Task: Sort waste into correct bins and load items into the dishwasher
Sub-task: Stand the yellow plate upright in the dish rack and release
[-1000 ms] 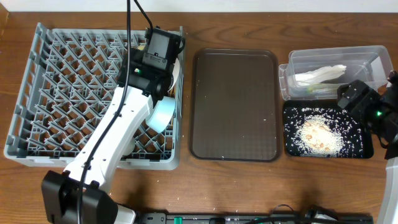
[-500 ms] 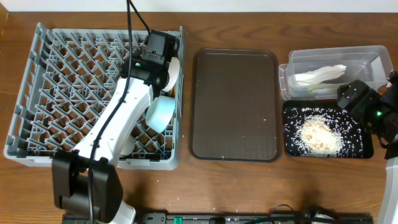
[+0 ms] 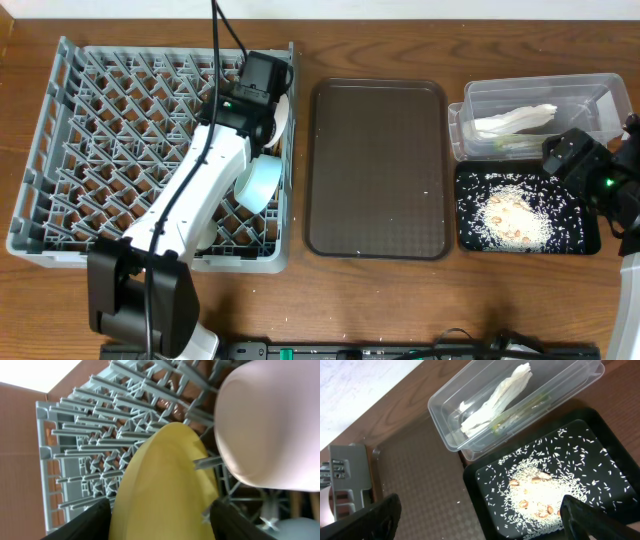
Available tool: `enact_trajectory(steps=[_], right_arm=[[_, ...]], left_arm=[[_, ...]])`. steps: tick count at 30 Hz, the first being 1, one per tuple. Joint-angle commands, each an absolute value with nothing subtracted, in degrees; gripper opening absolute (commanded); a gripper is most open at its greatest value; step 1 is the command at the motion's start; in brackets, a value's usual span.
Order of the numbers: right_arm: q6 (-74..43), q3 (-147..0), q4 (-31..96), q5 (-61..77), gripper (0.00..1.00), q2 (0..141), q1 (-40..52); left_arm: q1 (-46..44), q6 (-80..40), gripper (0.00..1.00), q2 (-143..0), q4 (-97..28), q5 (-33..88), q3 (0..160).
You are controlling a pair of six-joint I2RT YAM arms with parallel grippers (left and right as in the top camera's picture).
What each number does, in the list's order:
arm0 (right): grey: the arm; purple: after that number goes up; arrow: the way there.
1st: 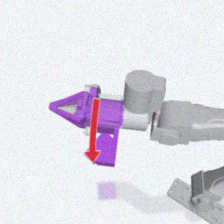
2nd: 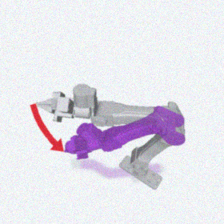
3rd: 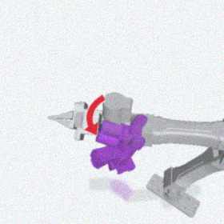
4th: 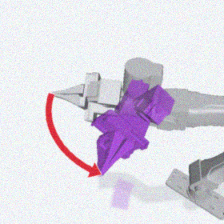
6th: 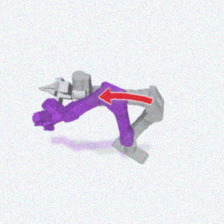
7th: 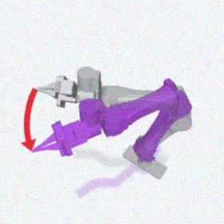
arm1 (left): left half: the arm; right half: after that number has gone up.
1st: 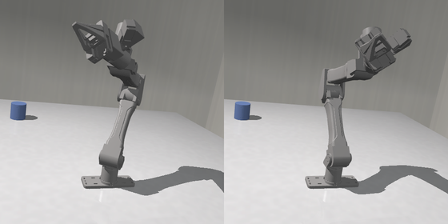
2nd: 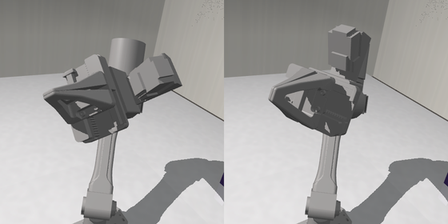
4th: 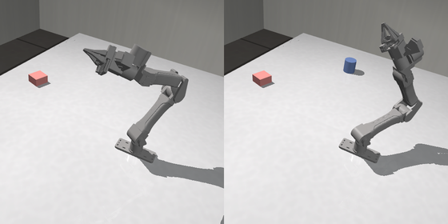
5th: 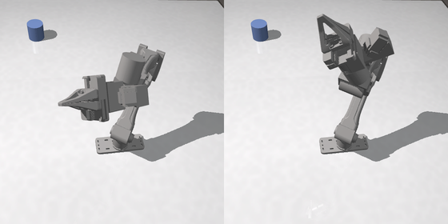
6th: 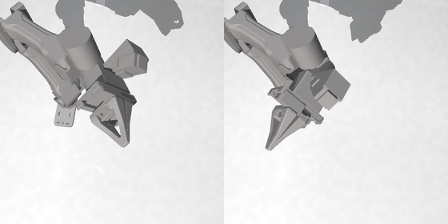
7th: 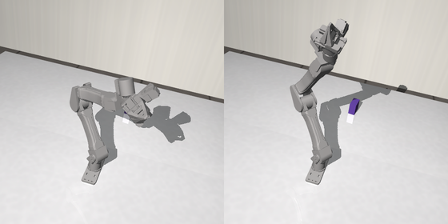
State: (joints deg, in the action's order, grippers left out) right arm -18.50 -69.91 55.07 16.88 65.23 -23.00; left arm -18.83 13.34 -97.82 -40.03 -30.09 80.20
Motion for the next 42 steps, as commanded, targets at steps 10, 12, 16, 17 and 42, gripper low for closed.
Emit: enact_trajectory(steps=[10, 12, 16, 17, 42], right_arm=[[-19.1, -70.0, 55.1, 16.5, 0.99, 65.1, -23.3], [-19.1, -70.0, 55.1, 16.5, 0.99, 65.1, -23.3], [-19.1, -70.0, 55.1, 16.5, 0.99, 65.1, -23.3], [-19.1, -70.0, 55.1, 16.5, 0.99, 65.1, -23.3], [-19.1, -70.0, 55.1, 16.5, 0.99, 65.1, -23.3]], left_arm=[[-29.1, 13.0, 0.65, -93.1, -41.1, -30.0, 80.1], [-29.3, 12.7, 0.66, -92.8, -41.9, -30.0, 80.2], [-29.3, 2.8, 0.67, -89.4, -44.4, -29.9, 81.2], [-29.3, 1.6, 0.67, -88.6, -45.0, -29.1, 81.5], [-23.4, -8.6, 0.91, -58.1, -49.9, -9.7, 82.3]])
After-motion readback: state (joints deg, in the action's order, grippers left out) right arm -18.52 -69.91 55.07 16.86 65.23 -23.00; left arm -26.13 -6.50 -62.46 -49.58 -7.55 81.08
